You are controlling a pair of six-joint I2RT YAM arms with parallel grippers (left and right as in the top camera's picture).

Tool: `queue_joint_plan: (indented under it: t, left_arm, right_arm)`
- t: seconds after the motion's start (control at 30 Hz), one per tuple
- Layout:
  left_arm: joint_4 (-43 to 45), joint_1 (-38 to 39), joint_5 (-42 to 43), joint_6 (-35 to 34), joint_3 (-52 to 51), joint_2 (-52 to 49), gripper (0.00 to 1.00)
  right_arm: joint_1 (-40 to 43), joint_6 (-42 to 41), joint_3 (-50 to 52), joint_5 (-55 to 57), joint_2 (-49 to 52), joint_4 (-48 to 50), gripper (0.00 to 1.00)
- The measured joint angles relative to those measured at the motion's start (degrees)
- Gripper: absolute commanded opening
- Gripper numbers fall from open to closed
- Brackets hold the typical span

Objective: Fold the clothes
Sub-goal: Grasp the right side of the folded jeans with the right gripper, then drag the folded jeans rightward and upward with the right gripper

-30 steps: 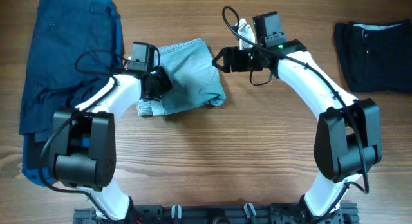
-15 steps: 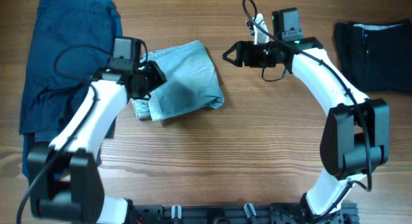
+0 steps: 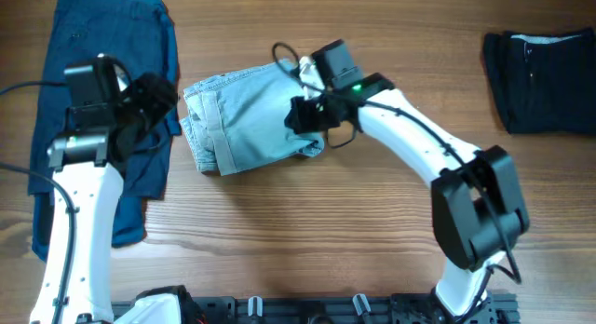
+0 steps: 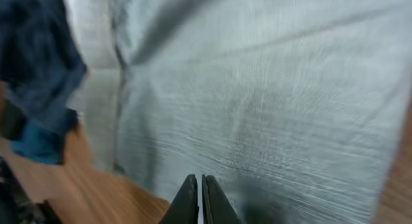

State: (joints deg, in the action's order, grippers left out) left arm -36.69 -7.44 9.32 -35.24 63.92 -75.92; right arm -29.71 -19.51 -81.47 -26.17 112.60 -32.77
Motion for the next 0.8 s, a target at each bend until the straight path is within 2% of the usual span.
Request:
queue_joint_plan:
  t: [0.23, 0.43, 0.67, 0.77, 0.8]
  left_arm:
    - [-0.66, -0.24, -0.02, 0.0, 0.0, -0.04, 0.67]
    - [-0.63, -0.24, -0.02, 0.0, 0.0, -0.04, 0.67]
    - [-0.63, -0.24, -0.02, 0.02, 0.0, -0.04, 0.67]
    - [-0.63, -0.24, -0.02, 0.0, 0.0, -0.04, 0.67]
    - [-0.63, -0.24, -0.02, 0.02, 0.0, -0.04, 0.67]
  right_arm:
    - [-1.27, -0.98, 0.63, 2.27, 6.27, -1.36, 0.04]
    - [-1.11, -1.29, 0.63, 5.92, 7.28, -0.81, 0.07]
    - [4.52, -1.22, 0.52, 14.29, 7.3, 1.07, 0.07]
    - [9.2, 1.36, 0.55, 19.43, 7.37, 5.2, 0.13]
    - [10.97, 3.13, 0.59, 21.09, 7.54, 7.82, 0.19]
